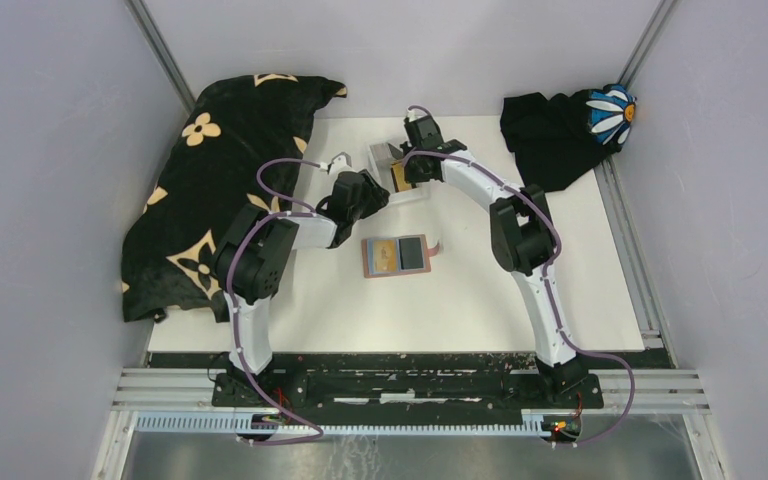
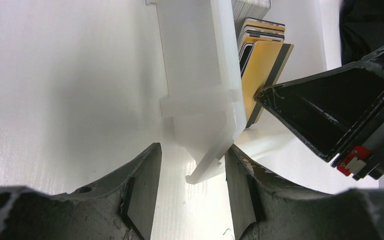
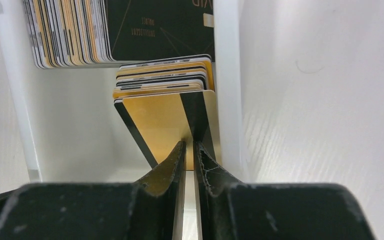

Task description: Put the credit cards into the card holder

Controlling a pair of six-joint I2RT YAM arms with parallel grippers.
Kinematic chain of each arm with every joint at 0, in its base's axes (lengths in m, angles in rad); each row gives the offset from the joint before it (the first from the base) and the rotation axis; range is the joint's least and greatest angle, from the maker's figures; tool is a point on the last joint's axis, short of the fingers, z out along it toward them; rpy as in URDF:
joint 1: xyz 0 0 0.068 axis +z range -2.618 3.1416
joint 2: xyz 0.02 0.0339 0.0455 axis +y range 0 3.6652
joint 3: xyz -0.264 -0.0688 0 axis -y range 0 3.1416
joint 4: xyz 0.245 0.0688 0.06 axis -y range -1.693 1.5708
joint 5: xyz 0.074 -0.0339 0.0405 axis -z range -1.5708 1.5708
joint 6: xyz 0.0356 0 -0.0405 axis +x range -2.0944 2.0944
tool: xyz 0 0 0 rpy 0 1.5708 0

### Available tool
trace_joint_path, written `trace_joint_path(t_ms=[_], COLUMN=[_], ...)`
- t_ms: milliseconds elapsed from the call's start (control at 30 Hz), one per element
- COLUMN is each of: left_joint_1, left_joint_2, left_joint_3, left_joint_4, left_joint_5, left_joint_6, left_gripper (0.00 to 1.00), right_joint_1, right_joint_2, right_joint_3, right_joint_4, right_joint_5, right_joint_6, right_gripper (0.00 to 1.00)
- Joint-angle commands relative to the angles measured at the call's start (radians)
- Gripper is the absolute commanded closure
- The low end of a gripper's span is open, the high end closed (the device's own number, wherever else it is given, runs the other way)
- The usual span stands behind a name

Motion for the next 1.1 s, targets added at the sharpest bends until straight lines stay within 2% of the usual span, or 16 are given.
trace_joint_path(t_ms=[0, 200, 467, 633, 933, 1067], left_joint_1=[0.001, 0.001, 0.001, 0.0, 0.003, 0.003], left_joint_2=[0.019, 0.012, 0.008, 0.012, 0.011, 0.008], left_joint_3=[0.023, 0.02, 0.011, 0.01, 0.017, 0.017], left_joint_4=[-0.018, -0.019, -0.015, -0.011, -0.007, -0.006], left_joint_5=[-0.048, -0.046, -0.031, -0.023, -0.011, -0.011], left_joint_6=[0.064, 0.067, 0.068, 0.072, 0.068, 0.067], left_gripper=[0.43, 0.43, 0.44, 0.44, 0.45, 0.45], right_joint_1=[-0.01, -0.005, 0.008, 0.014, 0.018, 0.019], right_joint_2=[-0.041, -0.081, -0.069, -0.028, 0.039, 0.066], right_joint_3=[0.056, 0.044, 0.106, 0.177, 0.268, 0.296], right_joint_4=[0.004, 0.017, -0.019, -0.065, -0.131, -0.152], right_joint_5=[0.015, -0.012, -0.011, 0.003, 0.017, 0.001], right_joint_6=[-0.025, -0.025, -0.015, -0.024, -0.073, -0.087], right_gripper=[0.84, 0.82, 0.59, 0.49, 0.39, 0.28])
